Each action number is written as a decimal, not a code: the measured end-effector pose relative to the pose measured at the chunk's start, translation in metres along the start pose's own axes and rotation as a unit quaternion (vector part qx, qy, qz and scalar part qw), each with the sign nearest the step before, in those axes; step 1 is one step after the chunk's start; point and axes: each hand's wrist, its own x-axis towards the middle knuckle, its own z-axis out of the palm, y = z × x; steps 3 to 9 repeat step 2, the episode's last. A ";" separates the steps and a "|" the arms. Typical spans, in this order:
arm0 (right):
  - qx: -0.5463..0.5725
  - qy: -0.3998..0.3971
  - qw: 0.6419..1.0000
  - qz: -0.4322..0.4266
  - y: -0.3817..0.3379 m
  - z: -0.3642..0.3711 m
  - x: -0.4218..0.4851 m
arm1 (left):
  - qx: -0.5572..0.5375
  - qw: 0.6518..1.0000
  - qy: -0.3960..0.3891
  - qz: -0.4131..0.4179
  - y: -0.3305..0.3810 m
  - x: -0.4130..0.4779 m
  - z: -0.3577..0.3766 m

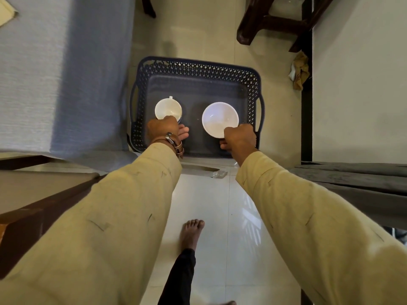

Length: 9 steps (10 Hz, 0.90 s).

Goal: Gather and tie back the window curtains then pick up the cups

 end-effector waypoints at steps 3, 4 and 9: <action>-0.067 0.035 0.996 -0.056 0.003 -0.003 -0.014 | 0.088 0.995 0.047 0.017 0.001 -0.011 -0.011; -0.067 0.035 0.996 -0.056 0.003 -0.003 -0.014 | 0.088 0.995 0.047 0.017 0.001 -0.011 -0.011; -0.067 0.035 0.996 -0.056 0.003 -0.003 -0.014 | 0.088 0.995 0.047 0.017 0.001 -0.011 -0.011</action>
